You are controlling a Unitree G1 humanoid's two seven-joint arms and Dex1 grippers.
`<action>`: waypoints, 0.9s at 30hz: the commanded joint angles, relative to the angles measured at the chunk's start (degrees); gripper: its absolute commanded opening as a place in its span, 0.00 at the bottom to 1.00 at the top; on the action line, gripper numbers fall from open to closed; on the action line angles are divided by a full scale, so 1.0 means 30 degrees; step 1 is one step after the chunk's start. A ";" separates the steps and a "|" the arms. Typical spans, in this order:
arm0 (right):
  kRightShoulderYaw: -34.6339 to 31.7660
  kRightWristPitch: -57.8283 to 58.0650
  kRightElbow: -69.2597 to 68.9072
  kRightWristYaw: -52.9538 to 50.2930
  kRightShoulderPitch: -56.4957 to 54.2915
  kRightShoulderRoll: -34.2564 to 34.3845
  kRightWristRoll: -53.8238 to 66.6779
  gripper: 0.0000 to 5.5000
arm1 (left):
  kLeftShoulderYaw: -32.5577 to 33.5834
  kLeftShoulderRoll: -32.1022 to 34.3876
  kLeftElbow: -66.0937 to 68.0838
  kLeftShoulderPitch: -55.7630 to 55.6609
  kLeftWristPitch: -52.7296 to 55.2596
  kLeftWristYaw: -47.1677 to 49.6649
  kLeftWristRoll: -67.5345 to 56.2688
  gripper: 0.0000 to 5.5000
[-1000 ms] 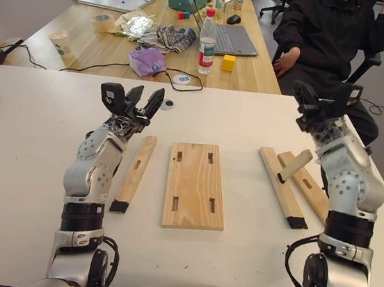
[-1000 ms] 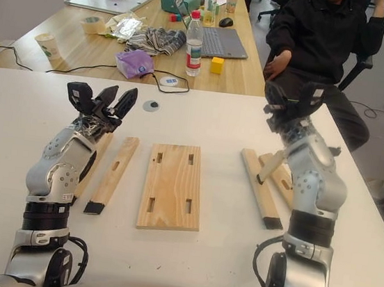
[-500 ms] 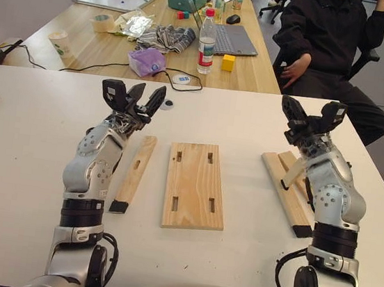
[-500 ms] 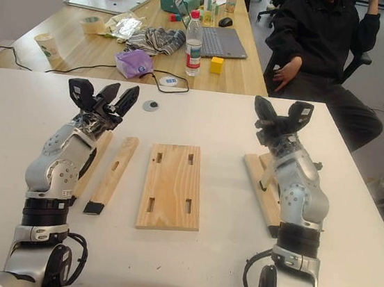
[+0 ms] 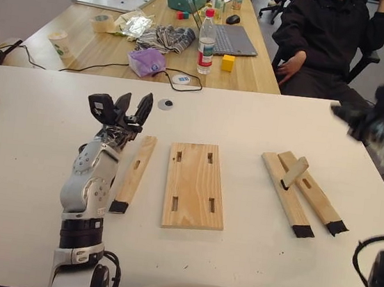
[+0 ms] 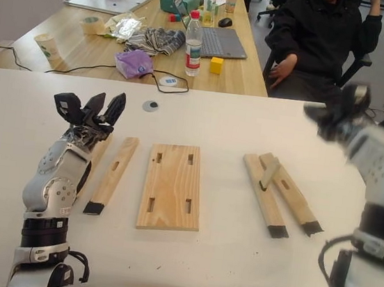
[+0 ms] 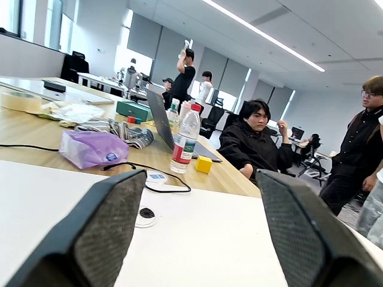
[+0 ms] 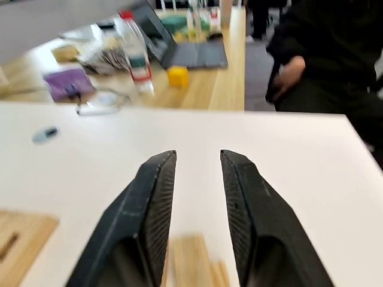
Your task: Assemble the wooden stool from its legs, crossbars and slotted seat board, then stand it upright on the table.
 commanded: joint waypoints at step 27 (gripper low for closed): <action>0.1056 0.3468 -0.9351 -0.0808 1.1553 0.3238 -0.0681 0.51 | -0.0212 0.0326 0.0102 -0.0347 0.0195 -0.0029 -0.0051 0.61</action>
